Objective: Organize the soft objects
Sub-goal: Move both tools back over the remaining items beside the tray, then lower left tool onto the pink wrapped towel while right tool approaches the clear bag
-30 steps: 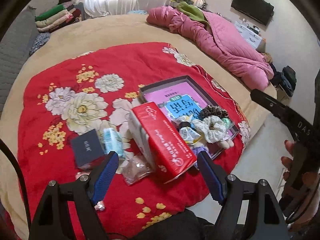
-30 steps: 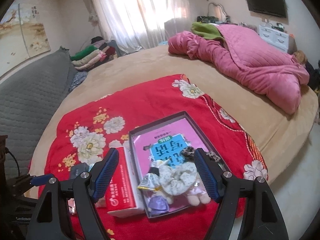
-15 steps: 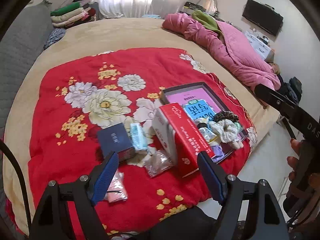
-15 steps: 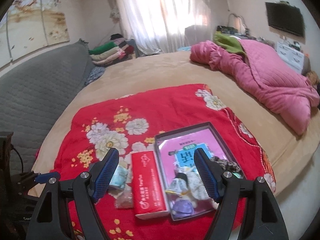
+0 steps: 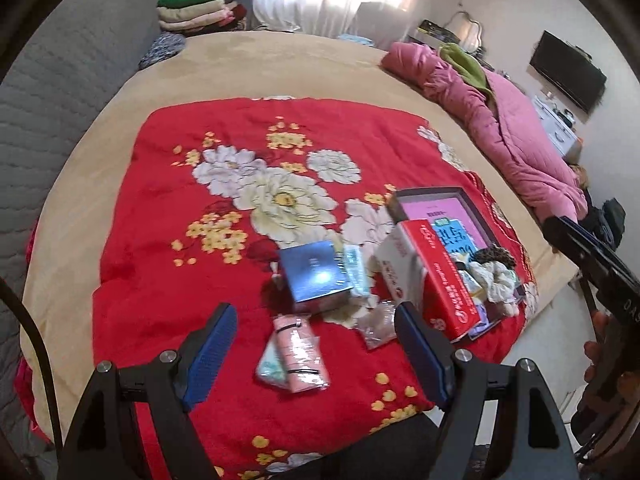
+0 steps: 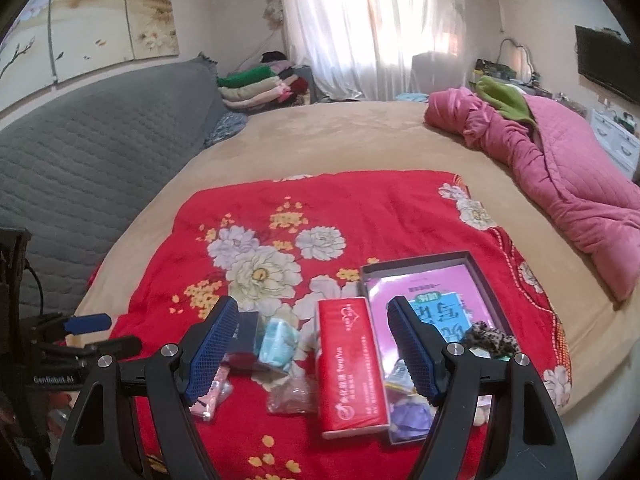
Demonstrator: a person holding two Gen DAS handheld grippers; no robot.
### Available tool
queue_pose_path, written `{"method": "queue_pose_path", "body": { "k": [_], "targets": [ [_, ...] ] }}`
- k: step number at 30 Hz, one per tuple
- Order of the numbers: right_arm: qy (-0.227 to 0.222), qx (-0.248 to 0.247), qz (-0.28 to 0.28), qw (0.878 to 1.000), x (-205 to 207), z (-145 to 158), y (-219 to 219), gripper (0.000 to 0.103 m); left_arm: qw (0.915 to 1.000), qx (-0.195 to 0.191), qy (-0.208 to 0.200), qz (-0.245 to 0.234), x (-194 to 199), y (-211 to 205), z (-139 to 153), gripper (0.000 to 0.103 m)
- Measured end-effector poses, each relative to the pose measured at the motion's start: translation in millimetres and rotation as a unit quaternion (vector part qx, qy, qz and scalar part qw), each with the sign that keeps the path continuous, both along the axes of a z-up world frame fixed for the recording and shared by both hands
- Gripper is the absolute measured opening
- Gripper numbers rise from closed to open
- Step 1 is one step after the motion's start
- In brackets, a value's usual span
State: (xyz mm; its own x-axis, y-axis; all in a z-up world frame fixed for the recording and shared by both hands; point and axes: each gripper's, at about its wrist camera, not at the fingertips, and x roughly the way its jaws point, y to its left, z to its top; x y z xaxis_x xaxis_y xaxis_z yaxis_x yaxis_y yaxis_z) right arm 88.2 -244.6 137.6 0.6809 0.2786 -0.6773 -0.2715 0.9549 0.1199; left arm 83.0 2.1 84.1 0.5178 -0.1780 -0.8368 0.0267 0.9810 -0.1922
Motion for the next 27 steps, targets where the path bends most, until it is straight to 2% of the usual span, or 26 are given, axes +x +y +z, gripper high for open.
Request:
{"method": "queue_pose_path", "body": {
  "k": [6, 13, 21, 27],
  "targets": [
    [0.012, -0.006, 0.018, 1.000, 3, -13, 14, 0.078, 0.9998, 0.000, 0.015, 0.017, -2, 17, -13, 0.080],
    [0.030, -0.033, 0.039, 0.998, 2, -38, 25, 0.078, 0.9989, 0.012, 0.044, 0.010, -1, 11, -41, 0.080],
    [0.055, -0.081, 0.103, 0.990, -6, -73, 40, 0.078, 0.9956, 0.017, 0.092, -0.002, 4, -2, -82, 0.080],
    [0.071, -0.108, 0.135, 0.982, -10, -95, 48, 0.078, 0.9932, 0.021, 0.114, -0.005, 9, -8, -102, 0.080]
  ]
}}
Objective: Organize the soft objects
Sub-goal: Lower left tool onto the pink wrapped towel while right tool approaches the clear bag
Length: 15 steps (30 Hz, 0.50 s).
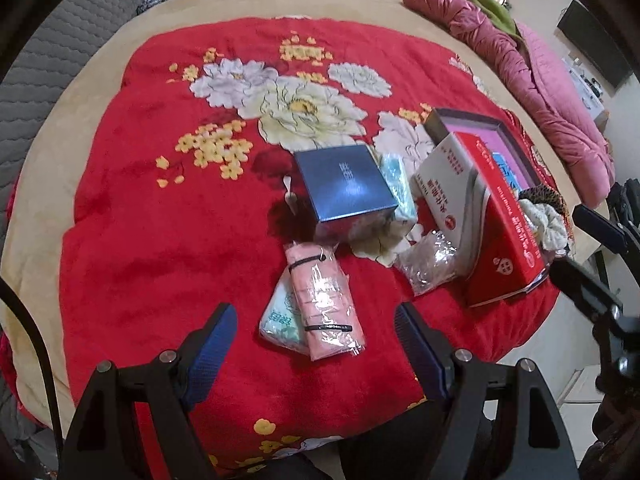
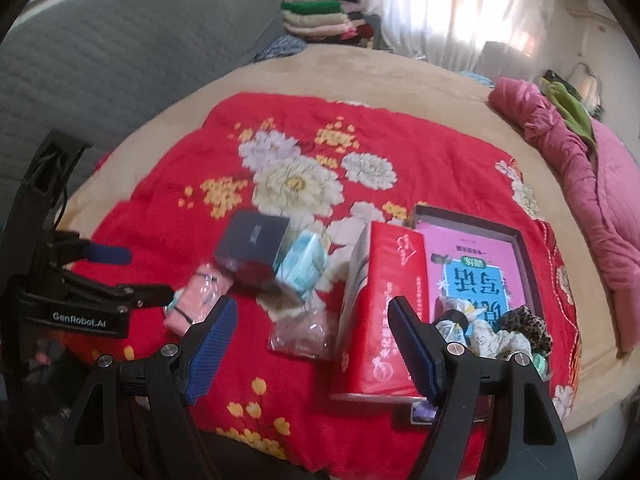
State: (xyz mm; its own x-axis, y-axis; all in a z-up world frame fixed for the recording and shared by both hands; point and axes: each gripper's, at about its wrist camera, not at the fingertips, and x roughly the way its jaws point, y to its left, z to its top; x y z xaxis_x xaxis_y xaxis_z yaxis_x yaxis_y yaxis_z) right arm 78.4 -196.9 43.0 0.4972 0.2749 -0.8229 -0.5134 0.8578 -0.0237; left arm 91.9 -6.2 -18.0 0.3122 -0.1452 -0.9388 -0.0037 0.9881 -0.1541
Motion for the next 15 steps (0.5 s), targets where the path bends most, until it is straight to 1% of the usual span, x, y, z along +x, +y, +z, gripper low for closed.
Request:
{"method": "queue_pose_path", "body": {
  "k": [4, 10, 12, 15],
  "targets": [
    [0.002, -0.014, 0.012, 1.000, 0, -9, 5, 0.078, 0.9999, -0.003, 0.012, -0.001, 5, -3, -11, 0.080],
    [0.020, -0.014, 0.016, 1.000, 12, -23, 9, 0.078, 0.9996, 0.004, 0.028, -0.008, 13, -14, -28, 0.080],
    [0.036, -0.023, 0.032, 0.999, 14, -32, 13, 0.078, 0.9993, 0.009, 0.035, -0.010, 15, -16, -35, 0.080],
    [0.047, -0.057, 0.075, 0.994, 11, -48, 22, 0.078, 0.9988, 0.013, 0.046, -0.010, 19, -15, -45, 0.080]
  ]
}}
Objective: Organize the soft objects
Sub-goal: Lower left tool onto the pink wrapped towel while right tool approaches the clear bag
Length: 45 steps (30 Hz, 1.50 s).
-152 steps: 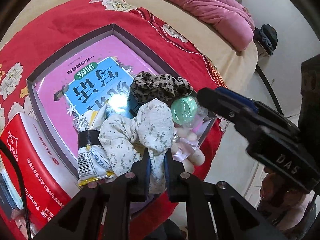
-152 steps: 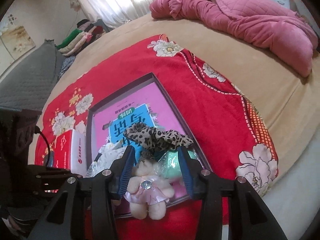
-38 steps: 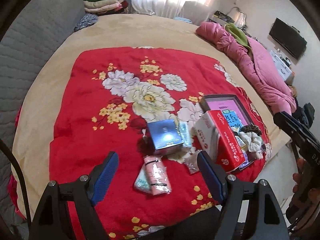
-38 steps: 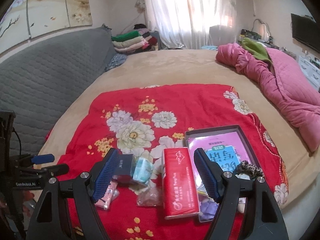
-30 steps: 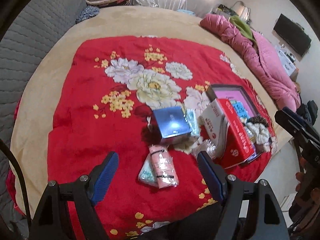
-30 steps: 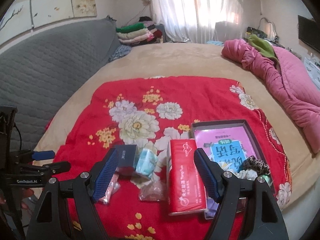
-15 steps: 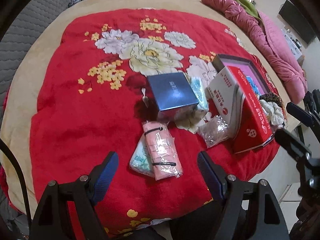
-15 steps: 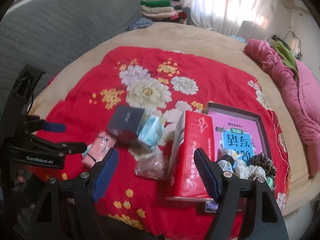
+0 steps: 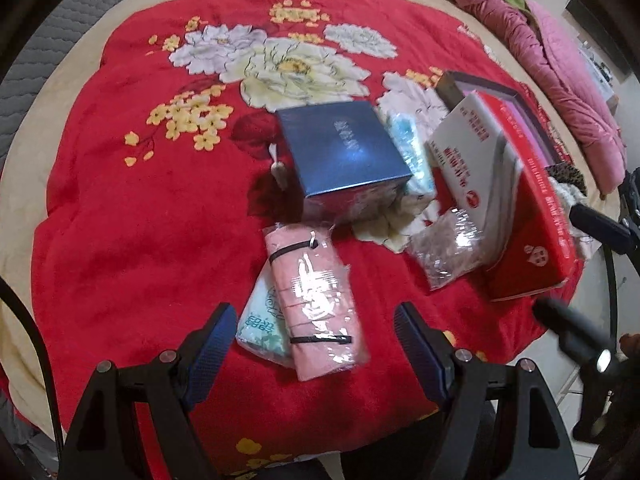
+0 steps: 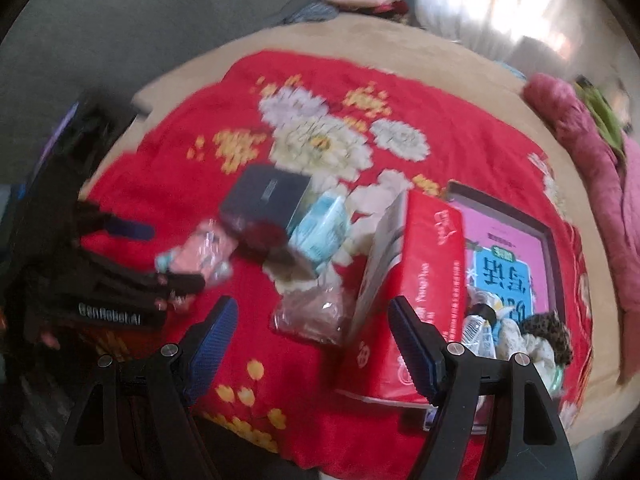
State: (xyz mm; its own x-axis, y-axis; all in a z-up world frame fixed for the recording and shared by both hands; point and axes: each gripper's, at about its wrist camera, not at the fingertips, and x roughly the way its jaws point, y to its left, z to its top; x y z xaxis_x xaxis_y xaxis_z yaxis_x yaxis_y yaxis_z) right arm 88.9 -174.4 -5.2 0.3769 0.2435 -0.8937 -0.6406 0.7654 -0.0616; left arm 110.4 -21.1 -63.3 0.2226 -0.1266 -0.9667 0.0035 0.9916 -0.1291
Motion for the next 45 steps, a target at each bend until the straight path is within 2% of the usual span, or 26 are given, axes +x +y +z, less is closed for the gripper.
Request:
{"method": "queue_pose_path", "body": {
  "k": [4, 5, 10, 14, 19, 24, 26, 28, 30, 31, 34, 38, 41, 45],
  "targets": [
    [0.004, -0.062, 0.079, 0.995, -8, -21, 17, 0.078, 1.0000, -0.002, 0.009, 0.003, 5, 3, -10, 0.080],
    [0.001, -0.086, 0.102, 0.991, -8, -27, 23, 0.078, 0.9999, -0.004, 0.010, 0.003, 6, 4, -12, 0.080],
    [0.012, -0.139, 0.167, 0.976, -2, -51, 34, 0.078, 0.9995, -0.019, 0.022, 0.011, 14, 9, -22, 0.080],
    [0.011, -0.209, 0.227, 0.951, 1, -75, 43, 0.078, 0.9991, -0.025, 0.031, 0.015, 20, 11, -28, 0.080],
    [-0.003, -0.275, 0.274, 0.921, 6, -99, 50, 0.078, 0.9986, -0.030, 0.041, 0.016, 27, 14, -37, 0.080],
    [0.000, -0.307, 0.311, 0.900, 9, -116, 56, 0.077, 0.9986, -0.026, 0.046, 0.005, 31, 13, -41, 0.079],
    [0.006, -0.313, 0.318, 0.895, 13, -121, 58, 0.067, 0.9984, -0.030, 0.049, 0.003, 32, 13, -43, 0.072],
    [0.021, -0.308, 0.318, 0.896, 15, -124, 59, 0.062, 0.9982, -0.029, 0.052, 0.003, 34, 13, -44, 0.070],
    [0.024, -0.304, 0.318, 0.898, 17, -126, 58, 0.060, 0.9983, -0.030, 0.050, 0.001, 35, 13, -44, 0.069],
    [0.026, -0.297, 0.311, 0.902, 19, -126, 57, 0.059, 0.9982, -0.033, 0.050, 0.002, 35, 15, -44, 0.067],
    [0.031, -0.257, 0.283, 0.923, 28, -119, 56, 0.058, 0.9973, -0.053, 0.050, 0.008, 35, 20, -44, 0.062],
    [0.080, -0.164, 0.227, 0.957, 43, -101, 51, 0.057, 0.9975, -0.052, 0.046, 0.010, 33, 25, -40, 0.057],
    [0.103, -0.110, 0.186, 0.971, 48, -89, 45, 0.057, 0.9975, -0.057, 0.040, 0.010, 31, 29, -37, 0.052],
    [0.113, -0.062, 0.144, 0.981, 52, -76, 40, 0.057, 0.9965, -0.072, 0.036, 0.022, 27, 37, -34, 0.050]
  ]
}}
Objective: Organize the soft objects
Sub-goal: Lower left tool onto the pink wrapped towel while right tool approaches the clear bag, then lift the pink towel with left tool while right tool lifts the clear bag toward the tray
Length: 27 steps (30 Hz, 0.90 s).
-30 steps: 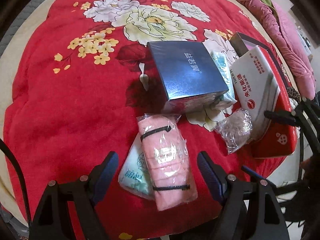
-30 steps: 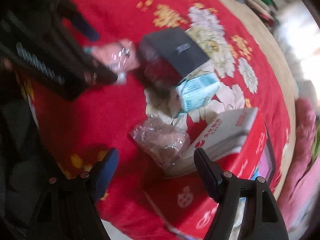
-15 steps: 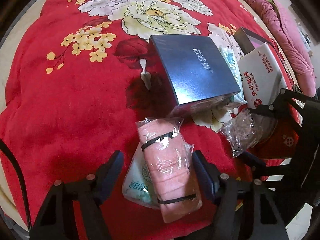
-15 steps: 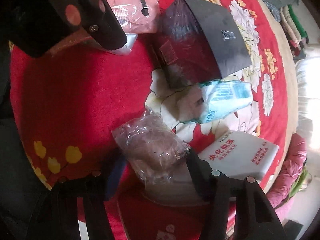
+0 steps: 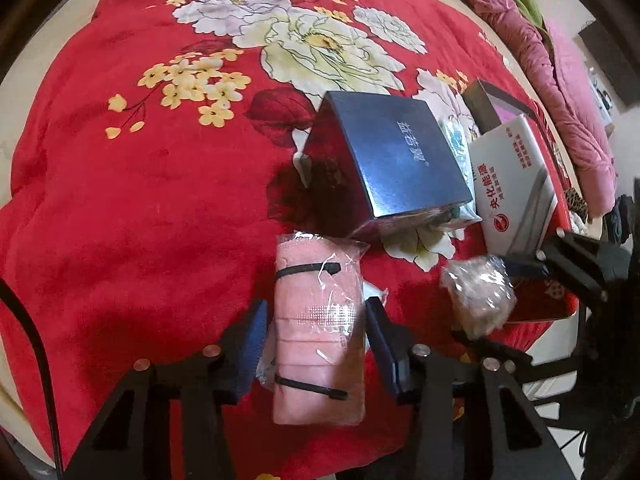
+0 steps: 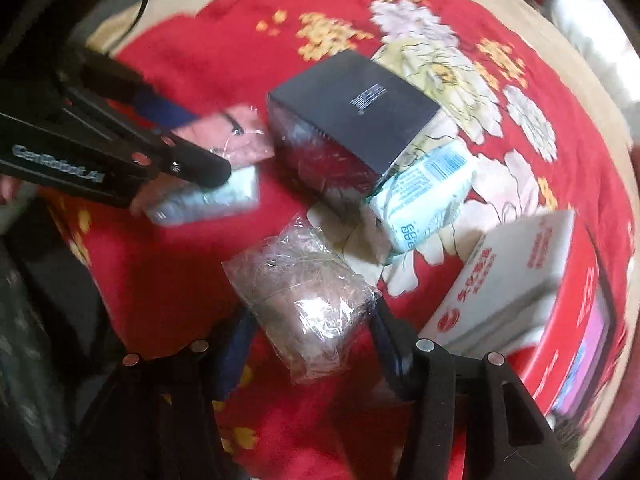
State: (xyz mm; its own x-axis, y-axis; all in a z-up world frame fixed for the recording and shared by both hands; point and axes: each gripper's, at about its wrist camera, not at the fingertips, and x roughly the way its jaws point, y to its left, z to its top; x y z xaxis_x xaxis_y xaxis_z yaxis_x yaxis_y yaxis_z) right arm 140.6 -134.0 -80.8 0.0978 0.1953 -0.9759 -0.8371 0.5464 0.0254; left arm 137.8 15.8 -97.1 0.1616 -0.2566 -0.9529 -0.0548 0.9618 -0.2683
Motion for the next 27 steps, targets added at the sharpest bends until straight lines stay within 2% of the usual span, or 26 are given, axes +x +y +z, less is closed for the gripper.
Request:
{"method": "queue_pose_path", "body": {
  "k": [7, 10, 13, 20, 27],
  "targets": [
    [-0.005, 0.045, -0.073, 0.996, -7, 21, -15, 0.057, 0.9997, -0.013, -0.006, 0.018, -10, 12, 2, 0.046],
    [0.003, 0.069, -0.115, 0.991, -22, 30, -22, 0.057, 0.9995, -0.013, -0.015, 0.024, -15, 15, 6, 0.046],
    [0.007, 0.104, -0.151, 0.983, -17, 36, -33, 0.057, 0.9994, -0.011, -0.023, 0.025, -18, 16, 15, 0.046],
    [-0.006, 0.162, -0.211, 0.964, -34, 73, -52, 0.057, 0.9976, 0.007, -0.069, 0.004, -23, 3, 59, 0.046],
    [-0.031, 0.183, -0.234, 0.954, -39, 103, -70, 0.057, 0.9945, 0.002, -0.104, -0.008, -32, -14, 95, 0.046]
  ]
}}
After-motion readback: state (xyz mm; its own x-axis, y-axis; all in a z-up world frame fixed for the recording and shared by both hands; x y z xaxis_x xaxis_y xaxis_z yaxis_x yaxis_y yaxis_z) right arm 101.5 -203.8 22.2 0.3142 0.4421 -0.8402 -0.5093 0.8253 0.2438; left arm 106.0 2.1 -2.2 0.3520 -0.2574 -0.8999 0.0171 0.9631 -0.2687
